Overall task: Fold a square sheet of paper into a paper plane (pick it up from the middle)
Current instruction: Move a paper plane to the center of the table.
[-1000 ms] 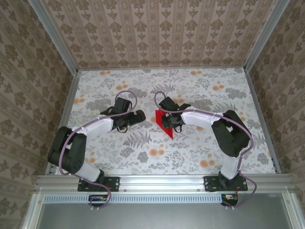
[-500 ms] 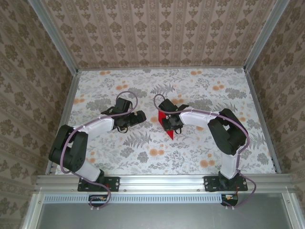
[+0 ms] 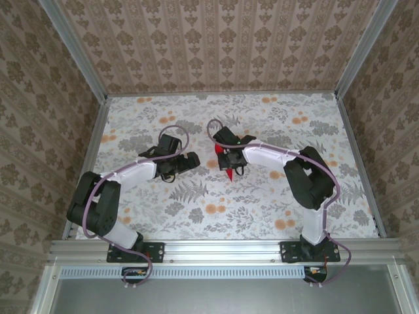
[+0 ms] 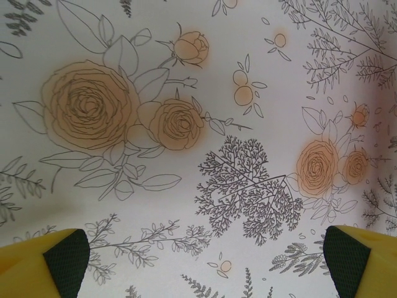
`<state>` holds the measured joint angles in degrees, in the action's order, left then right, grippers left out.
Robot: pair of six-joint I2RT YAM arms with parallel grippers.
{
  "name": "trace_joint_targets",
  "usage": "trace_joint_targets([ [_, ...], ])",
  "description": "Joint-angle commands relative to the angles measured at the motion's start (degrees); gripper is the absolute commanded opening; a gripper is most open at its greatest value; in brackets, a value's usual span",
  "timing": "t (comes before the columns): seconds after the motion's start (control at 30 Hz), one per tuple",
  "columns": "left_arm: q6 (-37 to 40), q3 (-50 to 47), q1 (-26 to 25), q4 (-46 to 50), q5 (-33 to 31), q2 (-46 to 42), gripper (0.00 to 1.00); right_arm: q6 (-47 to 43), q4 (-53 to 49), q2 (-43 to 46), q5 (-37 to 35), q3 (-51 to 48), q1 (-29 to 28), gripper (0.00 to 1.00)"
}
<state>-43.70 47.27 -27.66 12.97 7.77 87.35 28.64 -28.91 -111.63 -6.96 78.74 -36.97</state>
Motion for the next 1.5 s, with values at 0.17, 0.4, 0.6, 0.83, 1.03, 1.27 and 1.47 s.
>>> trace_joint_targets([
  [0.17,0.1,-1.1,0.1,2.4,-1.6,-2.8,1.00,-0.9,-3.4,-9.0,-5.0,10.8,3.2,0.06],
  [0.4,0.2,-1.6,0.0,2.1,-1.4,-2.7,1.00,-1.0,-3.5,-12.9,-5.2,13.4,4.3,0.11],
  [0.6,0.2,-1.7,0.0,2.1,-1.3,-2.6,1.00,0.4,-2.2,-14.6,-5.3,11.9,4.3,0.15],
  [0.83,-0.1,-1.9,0.1,2.2,-1.3,-2.5,1.00,2.7,0.9,-15.1,-7.2,6.8,3.4,0.17],
  [1.03,0.9,0.1,0.1,3.8,-2.3,-2.7,1.00,2.4,-1.1,-13.3,-8.0,10.5,3.3,0.19],
  [1.27,3.7,7.4,1.2,11.4,-8.3,-3.6,1.00,1.2,-4.5,-4.6,-6.6,15.6,3.6,0.46],
  [1.47,7.0,11.6,6.2,14.8,-11.5,-6.7,1.00,0.8,-4.1,5.0,-6.3,13.5,4.9,0.64],
])
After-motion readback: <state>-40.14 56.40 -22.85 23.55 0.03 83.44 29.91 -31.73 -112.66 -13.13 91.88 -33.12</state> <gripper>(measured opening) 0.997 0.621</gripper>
